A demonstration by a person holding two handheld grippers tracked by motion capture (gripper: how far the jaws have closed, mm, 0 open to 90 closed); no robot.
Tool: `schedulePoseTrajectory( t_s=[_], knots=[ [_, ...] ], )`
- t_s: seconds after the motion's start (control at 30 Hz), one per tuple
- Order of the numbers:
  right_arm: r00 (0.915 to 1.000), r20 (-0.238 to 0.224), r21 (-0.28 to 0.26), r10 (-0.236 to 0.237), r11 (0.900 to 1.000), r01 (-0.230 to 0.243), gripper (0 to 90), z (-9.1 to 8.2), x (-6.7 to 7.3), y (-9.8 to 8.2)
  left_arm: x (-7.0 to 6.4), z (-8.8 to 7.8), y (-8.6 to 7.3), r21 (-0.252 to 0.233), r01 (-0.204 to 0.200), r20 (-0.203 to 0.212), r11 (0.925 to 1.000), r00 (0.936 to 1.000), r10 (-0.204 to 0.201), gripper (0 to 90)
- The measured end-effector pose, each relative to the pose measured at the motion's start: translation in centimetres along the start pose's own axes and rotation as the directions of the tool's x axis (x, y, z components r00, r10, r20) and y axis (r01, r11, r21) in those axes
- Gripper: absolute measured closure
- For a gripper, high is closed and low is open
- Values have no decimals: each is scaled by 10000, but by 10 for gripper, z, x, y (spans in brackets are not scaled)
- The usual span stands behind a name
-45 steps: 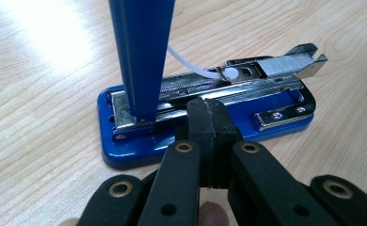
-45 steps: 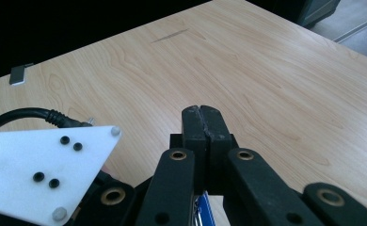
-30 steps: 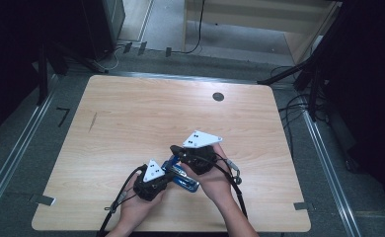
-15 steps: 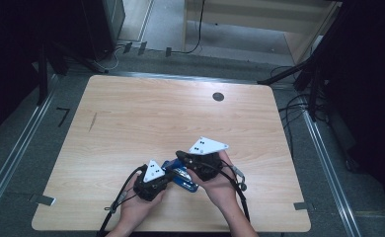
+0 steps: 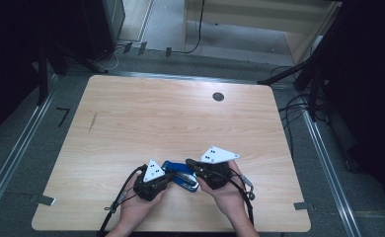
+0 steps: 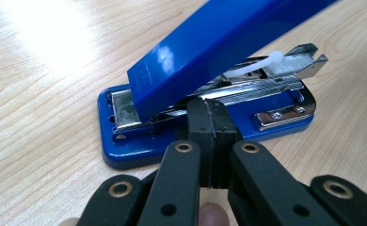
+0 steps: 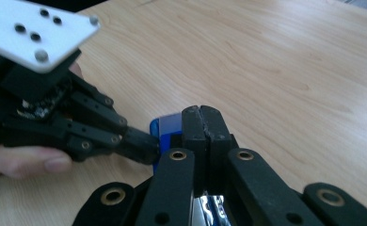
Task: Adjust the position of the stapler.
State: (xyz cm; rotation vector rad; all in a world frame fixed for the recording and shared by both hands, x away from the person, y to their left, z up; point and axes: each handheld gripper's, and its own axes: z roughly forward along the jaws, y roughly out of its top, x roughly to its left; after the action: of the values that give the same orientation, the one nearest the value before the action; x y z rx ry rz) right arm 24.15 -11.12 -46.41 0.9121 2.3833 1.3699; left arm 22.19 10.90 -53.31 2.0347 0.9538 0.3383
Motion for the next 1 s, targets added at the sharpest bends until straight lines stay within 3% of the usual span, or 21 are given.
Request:
schedulePoseTrajectory(
  t_s=[0.47,0.83,1.0],
  knots=[
    [9996,187,424,197,9989,-205,900,-3,-2,-31,0,-1,-1,71,-134,84,9999,9999,134,900],
    [9994,349,275,74,9996,-84,900,-4,3,-39,0,-2,-1,93,-155,123,9998,9998,154,900],
    [9991,263,273,320,9991,-328,900,-2,3,-47,0,-2,-1,116,-182,197,9998,9996,180,900]
  ],
)
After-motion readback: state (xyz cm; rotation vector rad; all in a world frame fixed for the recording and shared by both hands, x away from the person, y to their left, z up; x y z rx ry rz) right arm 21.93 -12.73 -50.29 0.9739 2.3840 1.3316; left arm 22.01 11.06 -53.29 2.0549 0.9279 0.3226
